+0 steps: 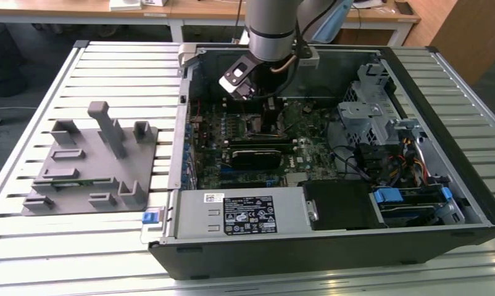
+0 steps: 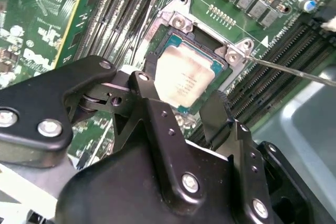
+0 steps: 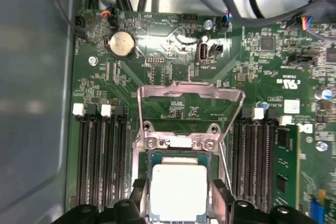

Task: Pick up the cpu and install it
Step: 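Place the cpu into insertion slot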

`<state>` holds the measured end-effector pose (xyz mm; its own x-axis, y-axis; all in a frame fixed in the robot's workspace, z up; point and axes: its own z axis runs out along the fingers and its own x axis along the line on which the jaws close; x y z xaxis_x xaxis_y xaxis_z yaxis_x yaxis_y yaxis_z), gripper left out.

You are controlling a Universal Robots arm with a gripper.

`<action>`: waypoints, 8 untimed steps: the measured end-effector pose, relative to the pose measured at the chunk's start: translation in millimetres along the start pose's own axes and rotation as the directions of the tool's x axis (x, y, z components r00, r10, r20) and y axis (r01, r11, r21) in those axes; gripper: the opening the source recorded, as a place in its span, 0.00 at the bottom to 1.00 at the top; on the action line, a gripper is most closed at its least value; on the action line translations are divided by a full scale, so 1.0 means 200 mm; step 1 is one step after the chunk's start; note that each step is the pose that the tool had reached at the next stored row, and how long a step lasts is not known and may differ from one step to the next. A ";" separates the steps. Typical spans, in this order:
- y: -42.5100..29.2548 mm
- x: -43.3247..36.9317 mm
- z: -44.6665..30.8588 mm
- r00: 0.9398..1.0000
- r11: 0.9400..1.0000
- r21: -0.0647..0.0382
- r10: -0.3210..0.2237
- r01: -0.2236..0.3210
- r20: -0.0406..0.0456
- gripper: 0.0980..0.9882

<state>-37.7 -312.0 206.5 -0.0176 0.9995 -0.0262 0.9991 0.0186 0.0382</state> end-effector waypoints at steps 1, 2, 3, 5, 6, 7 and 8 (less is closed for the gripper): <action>0.000 0.000 -0.013 1.000 1.000 0.000 0.000 0.000 0.000 0.57; 0.001 -0.001 -0.025 1.000 1.000 0.000 0.000 0.000 0.000 0.56; 0.001 -0.001 -0.035 1.000 1.000 0.000 0.000 0.000 0.000 0.48; 0.002 -0.001 -0.055 1.000 1.000 0.000 0.000 0.000 0.000 0.42; 0.002 -0.002 -0.063 1.000 1.000 0.000 0.000 0.000 0.000 0.35; 0.003 -0.002 -0.071 1.000 1.000 0.000 0.000 0.000 0.000 0.35; 0.003 -0.002 -0.078 1.000 1.000 0.000 0.000 0.000 0.000 0.29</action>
<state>-37.7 -312.0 222.1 -0.0177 0.9995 -0.0261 0.9991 0.0187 0.0380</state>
